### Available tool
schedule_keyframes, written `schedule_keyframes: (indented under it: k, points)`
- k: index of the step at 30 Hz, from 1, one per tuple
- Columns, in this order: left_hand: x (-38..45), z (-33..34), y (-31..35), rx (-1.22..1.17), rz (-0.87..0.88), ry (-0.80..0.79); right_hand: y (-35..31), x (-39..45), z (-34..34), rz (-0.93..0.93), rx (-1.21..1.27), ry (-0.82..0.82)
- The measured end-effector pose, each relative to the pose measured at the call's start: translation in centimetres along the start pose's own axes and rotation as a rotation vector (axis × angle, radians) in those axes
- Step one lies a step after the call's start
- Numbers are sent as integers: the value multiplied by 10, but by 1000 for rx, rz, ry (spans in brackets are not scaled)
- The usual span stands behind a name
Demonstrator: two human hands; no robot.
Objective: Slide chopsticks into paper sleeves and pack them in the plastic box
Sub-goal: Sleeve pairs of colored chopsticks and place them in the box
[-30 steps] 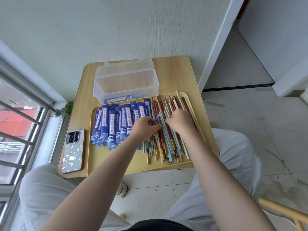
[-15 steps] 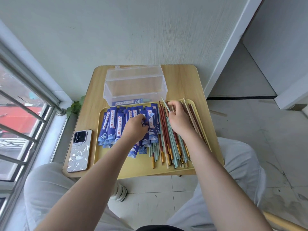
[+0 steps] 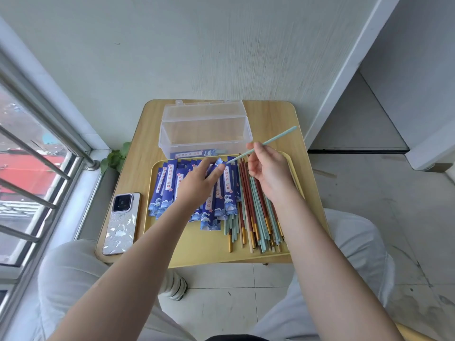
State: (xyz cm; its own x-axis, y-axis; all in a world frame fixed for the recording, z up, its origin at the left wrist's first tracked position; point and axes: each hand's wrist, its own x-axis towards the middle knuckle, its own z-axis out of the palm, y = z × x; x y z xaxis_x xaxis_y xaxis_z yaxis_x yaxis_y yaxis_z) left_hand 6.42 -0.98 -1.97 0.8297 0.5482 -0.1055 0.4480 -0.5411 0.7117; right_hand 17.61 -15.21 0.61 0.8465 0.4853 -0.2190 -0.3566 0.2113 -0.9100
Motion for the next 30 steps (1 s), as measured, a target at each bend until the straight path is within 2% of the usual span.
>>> schedule_keyframes:
  k: [5, 9, 13, 15, 18, 20, 23, 25, 27, 30]
  points:
    - [-7, -4, 0, 34, 57, -19, -2, 5, 7, -31, 50, 95]
    - [-6, -2, -7, -158, 96, -40, -3, 3, 10, -44, 34, 55]
    - [-7, -3, -2, -172, 135, -92, -3, 0, 14, -41, -20, 5]
    - [-7, -3, -1, -168, 143, -107, 0, 1, 14, -34, -82, -26]
    - [-11, -6, 7, -239, 145, -154, 5, 1, 13, -20, -321, -106]
    - [-14, -9, 14, -340, 86, -252, 4, -1, 12, -5, -415, -124]
    - [-19, -14, 19, -549, -61, -456, -1, 0, 13, 1, -368, -70]
    - [-22, -15, 17, -671, -92, -557, -4, -1, 14, -17, -338, -22]
    - [-24, -13, 16, -738, -100, -585, -5, -3, 13, -15, -404, -25]
    - [-24, -9, 18, -790, -159, -550, -8, -7, 10, 123, -702, -217]
